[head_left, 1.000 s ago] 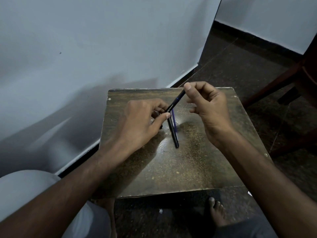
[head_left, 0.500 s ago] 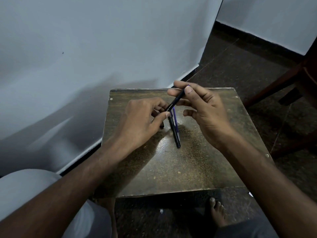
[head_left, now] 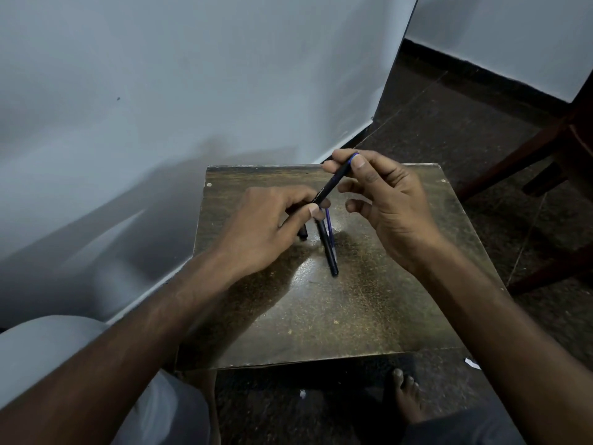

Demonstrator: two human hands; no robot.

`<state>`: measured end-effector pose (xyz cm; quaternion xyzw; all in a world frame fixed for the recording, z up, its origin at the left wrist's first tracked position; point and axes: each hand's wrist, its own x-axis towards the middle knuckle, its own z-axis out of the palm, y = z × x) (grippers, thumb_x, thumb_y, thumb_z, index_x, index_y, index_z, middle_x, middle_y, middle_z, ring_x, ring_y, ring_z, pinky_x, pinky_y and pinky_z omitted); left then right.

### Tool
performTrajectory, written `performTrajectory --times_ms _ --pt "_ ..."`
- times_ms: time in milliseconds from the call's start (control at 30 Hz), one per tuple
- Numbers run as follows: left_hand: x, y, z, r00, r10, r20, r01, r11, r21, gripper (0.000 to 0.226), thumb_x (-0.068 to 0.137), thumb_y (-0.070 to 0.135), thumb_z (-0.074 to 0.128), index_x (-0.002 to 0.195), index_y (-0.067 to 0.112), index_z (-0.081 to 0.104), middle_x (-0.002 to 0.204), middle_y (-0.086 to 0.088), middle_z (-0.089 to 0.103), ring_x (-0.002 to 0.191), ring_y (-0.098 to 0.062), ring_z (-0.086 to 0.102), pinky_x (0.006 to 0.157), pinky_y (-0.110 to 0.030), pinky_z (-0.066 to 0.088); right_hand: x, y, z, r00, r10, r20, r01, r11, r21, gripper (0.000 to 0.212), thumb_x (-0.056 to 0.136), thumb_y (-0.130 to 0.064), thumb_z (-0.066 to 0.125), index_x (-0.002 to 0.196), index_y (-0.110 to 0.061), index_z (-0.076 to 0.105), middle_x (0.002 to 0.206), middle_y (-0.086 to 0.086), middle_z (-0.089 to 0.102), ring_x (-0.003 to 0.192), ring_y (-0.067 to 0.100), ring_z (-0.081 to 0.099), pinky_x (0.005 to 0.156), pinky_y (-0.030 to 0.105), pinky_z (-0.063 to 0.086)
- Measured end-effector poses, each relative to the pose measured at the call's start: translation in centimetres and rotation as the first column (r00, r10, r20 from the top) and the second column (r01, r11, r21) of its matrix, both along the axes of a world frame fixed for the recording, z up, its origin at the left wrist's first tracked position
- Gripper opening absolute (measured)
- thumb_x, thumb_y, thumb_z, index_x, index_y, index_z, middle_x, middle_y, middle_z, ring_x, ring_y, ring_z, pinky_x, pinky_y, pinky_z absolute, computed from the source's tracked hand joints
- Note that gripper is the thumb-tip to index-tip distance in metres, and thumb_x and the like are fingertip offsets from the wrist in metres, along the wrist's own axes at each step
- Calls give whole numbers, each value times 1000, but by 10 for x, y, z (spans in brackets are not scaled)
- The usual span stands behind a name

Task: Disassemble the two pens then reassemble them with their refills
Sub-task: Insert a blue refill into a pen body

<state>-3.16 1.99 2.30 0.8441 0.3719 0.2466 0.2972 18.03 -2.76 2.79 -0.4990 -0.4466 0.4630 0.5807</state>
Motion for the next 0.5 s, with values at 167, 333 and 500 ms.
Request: performTrajectory --times_ms 167,333,500 --pt "-1 3 5 999 12 39 -10 999 -53 18 103 31 73 117 30 84 89 24 81 79 8 77 69 -1 50 -3 5 -6 996 -34 -77 37 998 44 21 109 -15 61 120 -5 75 111 10 83 72 9 56 64 21 46" --pt "6 -4 1 993 112 -40 -107 987 124 13 97 34 79 107 30 87 73 33 67 55 21 59 60 3 40 -14 7 -13 981 -187 -58 188 982 14 25 104 -18 70 121 -1 78 107 12 84 64 6 53 60 19 45" --pt "10 -8 1 986 156 -57 -144 974 176 15 98 34 78 107 26 87 73 22 75 47 15 54 59 2 42 -25 8 -12 950 -310 -49 311 950 14 25 100 -21 76 115 -1 80 101 11 85 61 -2 58 62 15 46"
